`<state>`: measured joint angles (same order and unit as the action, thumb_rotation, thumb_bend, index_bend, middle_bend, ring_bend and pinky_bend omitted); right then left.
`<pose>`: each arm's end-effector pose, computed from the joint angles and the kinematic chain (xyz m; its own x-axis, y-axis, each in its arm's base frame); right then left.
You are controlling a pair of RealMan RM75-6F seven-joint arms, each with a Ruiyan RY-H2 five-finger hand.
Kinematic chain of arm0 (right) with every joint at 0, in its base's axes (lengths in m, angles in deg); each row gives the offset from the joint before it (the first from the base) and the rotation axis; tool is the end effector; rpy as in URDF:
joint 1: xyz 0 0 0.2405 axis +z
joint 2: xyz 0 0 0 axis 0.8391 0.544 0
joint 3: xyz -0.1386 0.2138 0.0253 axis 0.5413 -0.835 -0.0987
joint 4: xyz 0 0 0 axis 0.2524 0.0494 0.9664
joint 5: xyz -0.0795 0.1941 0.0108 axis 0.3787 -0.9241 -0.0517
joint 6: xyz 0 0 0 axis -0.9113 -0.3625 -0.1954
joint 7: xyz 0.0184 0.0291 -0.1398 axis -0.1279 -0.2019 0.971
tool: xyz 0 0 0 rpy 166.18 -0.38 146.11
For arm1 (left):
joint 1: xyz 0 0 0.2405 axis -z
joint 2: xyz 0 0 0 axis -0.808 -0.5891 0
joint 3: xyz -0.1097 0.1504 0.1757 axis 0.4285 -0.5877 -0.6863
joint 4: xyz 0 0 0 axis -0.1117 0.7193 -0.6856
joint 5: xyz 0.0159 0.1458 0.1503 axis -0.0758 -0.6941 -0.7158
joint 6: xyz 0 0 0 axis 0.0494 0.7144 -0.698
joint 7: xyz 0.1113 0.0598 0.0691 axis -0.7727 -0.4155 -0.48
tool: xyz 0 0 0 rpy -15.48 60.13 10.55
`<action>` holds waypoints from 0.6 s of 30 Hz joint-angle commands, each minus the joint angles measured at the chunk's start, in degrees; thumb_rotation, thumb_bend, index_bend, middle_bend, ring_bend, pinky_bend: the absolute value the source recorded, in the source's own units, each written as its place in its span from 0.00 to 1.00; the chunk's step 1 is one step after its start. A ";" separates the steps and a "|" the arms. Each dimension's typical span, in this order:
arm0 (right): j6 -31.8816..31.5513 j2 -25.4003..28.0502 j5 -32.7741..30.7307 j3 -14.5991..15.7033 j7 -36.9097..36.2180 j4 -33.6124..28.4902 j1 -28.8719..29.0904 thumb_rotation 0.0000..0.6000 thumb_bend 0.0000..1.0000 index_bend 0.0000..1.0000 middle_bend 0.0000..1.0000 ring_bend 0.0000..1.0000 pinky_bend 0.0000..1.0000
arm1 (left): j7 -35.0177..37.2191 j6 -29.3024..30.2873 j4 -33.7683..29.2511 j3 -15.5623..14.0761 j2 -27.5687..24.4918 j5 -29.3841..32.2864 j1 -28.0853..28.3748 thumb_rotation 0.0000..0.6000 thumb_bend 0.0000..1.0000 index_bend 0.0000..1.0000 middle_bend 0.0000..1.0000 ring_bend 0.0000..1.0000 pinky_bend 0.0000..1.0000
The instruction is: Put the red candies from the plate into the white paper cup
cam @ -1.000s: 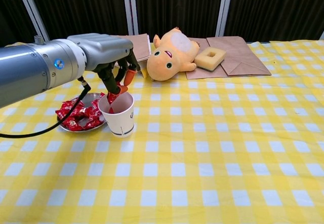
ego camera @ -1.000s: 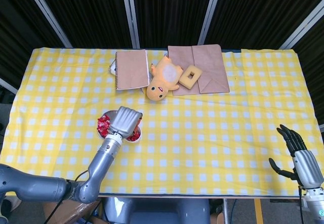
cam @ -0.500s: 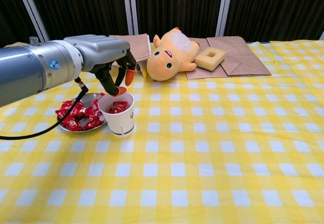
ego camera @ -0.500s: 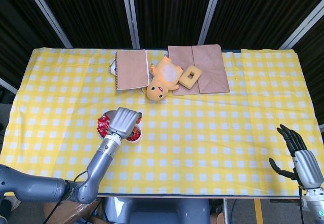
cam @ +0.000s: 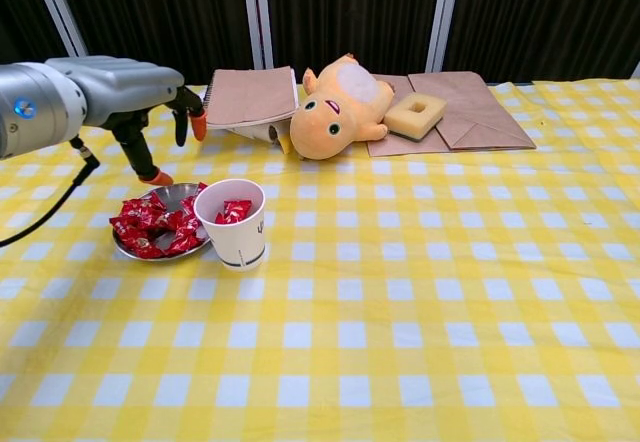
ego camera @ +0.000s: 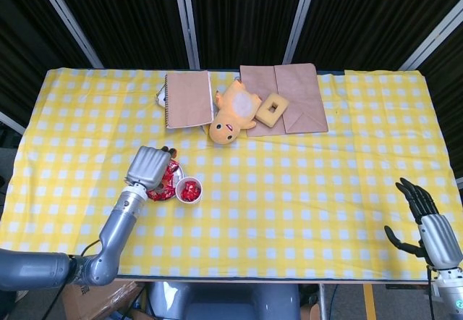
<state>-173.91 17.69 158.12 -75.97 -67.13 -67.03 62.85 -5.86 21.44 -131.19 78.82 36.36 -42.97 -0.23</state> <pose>-0.3338 -0.1775 0.1622 0.0388 -0.0538 0.9978 -0.9886 -0.1476 0.0304 -0.1117 0.3439 0.0132 0.6534 0.2465 0.7157 0.7560 -0.2594 -0.6009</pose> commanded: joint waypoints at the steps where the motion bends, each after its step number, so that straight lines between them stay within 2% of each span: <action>1: 0.08 -0.04 -0.04 0.01 0.14 -0.02 0.00 1.00 0.42 0.00 0.00 0.00 0.00 | 0.34 -1.05 0.75 -1.19 -1.01 1.20 -0.78 1.00 0.23 0.29 0.32 0.93 0.95; 5: 0.20 -0.08 -0.22 -0.05 0.22 0.01 0.02 1.00 0.42 0.00 0.00 0.00 0.00 | -0.52 -2.06 1.65 -2.40 -1.70 3.39 -1.05 1.00 0.23 0.30 0.34 0.93 0.95; 12: 0.23 -0.17 -0.14 -0.01 0.37 0.08 0.03 1.00 0.42 0.00 0.00 0.00 0.00 | -1.48 -3.65 5.53 -3.42 -0.50 6.73 -0.94 1.00 0.23 0.37 0.40 0.93 0.95; 18: 0.25 -0.08 -0.35 -0.09 0.12 0.10 -0.01 1.00 0.42 0.00 0.00 0.00 0.00 | -2.35 -4.54 8.73 -3.88 2.07 8.12 -0.46 1.00 0.23 0.37 0.39 0.93 0.95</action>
<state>-173.66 17.60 157.77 -76.06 -66.99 -66.94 62.85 -7.94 17.09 -122.90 75.05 38.00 -35.16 -0.86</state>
